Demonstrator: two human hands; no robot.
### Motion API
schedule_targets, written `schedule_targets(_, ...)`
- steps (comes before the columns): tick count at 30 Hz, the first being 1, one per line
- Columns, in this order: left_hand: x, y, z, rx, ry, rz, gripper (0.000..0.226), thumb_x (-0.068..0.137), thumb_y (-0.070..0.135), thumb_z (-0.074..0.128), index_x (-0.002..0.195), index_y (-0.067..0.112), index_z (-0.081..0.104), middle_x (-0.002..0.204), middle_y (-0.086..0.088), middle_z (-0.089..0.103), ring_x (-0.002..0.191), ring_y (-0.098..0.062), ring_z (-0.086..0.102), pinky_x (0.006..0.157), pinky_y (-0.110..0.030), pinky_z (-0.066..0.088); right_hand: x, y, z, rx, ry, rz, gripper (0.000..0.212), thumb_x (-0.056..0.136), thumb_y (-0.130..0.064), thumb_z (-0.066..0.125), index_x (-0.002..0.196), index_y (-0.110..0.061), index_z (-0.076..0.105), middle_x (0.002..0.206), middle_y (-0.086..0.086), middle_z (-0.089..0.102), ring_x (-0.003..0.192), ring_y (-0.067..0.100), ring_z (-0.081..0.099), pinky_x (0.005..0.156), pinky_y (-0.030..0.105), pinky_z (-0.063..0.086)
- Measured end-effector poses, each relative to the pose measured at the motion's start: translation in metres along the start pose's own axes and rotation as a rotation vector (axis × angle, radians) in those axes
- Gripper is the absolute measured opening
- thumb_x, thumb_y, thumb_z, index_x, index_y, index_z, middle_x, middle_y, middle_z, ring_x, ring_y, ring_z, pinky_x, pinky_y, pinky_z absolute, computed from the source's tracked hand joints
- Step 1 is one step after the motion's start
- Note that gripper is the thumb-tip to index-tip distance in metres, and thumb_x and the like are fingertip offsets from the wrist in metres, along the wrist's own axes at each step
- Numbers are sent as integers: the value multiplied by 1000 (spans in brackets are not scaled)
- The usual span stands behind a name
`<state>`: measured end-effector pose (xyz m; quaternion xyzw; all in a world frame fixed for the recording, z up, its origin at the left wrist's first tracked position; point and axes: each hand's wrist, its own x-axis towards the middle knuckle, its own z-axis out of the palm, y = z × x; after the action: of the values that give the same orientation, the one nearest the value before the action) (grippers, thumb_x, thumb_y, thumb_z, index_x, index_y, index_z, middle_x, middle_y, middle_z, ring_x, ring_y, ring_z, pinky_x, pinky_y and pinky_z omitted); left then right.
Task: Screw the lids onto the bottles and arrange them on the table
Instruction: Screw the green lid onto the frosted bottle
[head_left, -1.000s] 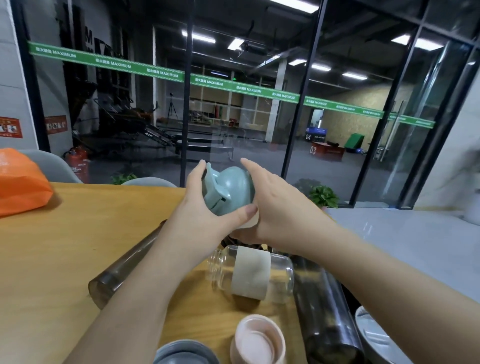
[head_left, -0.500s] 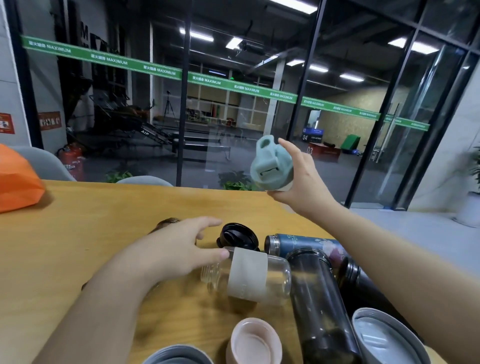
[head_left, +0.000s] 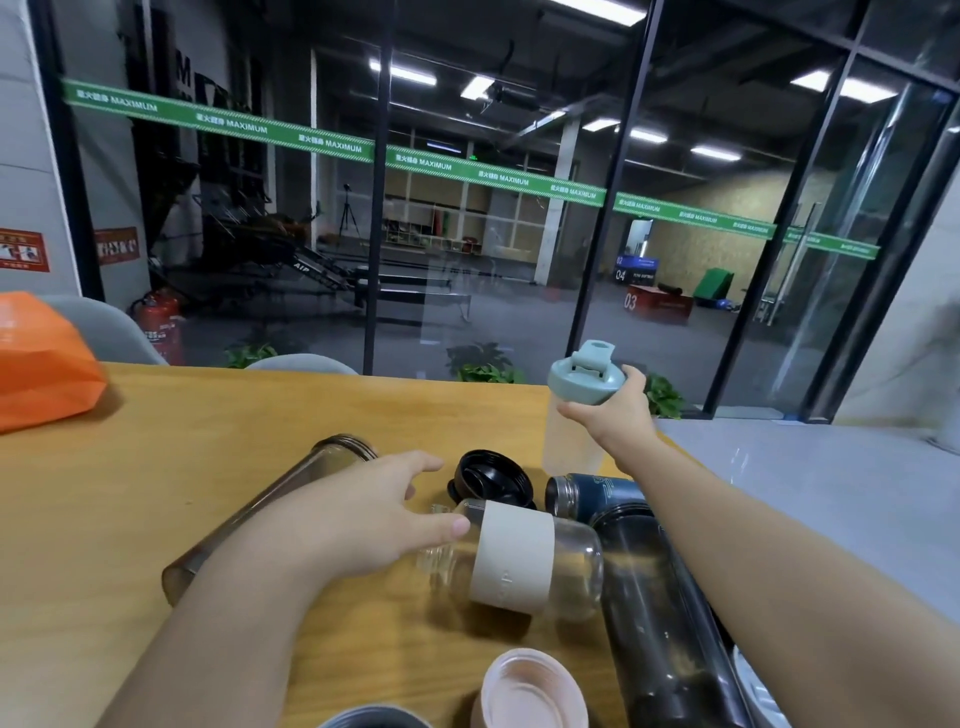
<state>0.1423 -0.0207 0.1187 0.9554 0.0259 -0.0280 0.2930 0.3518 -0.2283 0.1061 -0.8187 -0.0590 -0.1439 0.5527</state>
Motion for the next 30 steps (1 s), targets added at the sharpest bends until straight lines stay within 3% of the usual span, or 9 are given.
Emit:
schedule_targets(9,2,-4,0,28,-14,-30,70,84,60,56,145,42,27,143,8,45,124,-12,48,99,-26,41,1,5,7,-7,-54,-20,94,69,-12,85,141,-8,25,121,1,46,99,13,45,81,24,38)
schedule_targets(18,1,-6,0,30,-40,-78,71,84,59,56,146,39,26,145,7,44,125,-11,48,94,-21,38,3,12,6,16,-105,44,90,69,-10,84,139,-8,26,126,5,47,102,14,45,85,25,40)
schedule_targets(24,0,-2,-1,44,-41,-77,69,85,58,56,145,40,26,143,8,45,125,-10,47,94,-19,37,5,10,-2,28,-203,115,101,74,-10,81,148,-9,12,141,8,42,109,16,43,91,28,37)
schedule_targets(27,-1,0,-1,58,-27,-62,69,84,59,56,145,41,27,143,8,44,126,-10,46,98,-21,38,7,12,-10,-2,-248,141,115,74,-14,81,152,-12,-4,150,6,34,130,23,40,105,35,33)
schedule_targets(30,-2,1,0,84,-4,-35,71,84,59,55,146,41,25,148,8,39,128,-11,45,96,-21,39,10,14,-21,-38,-254,148,118,75,-18,81,153,-18,-7,155,6,28,137,27,34,109,43,31)
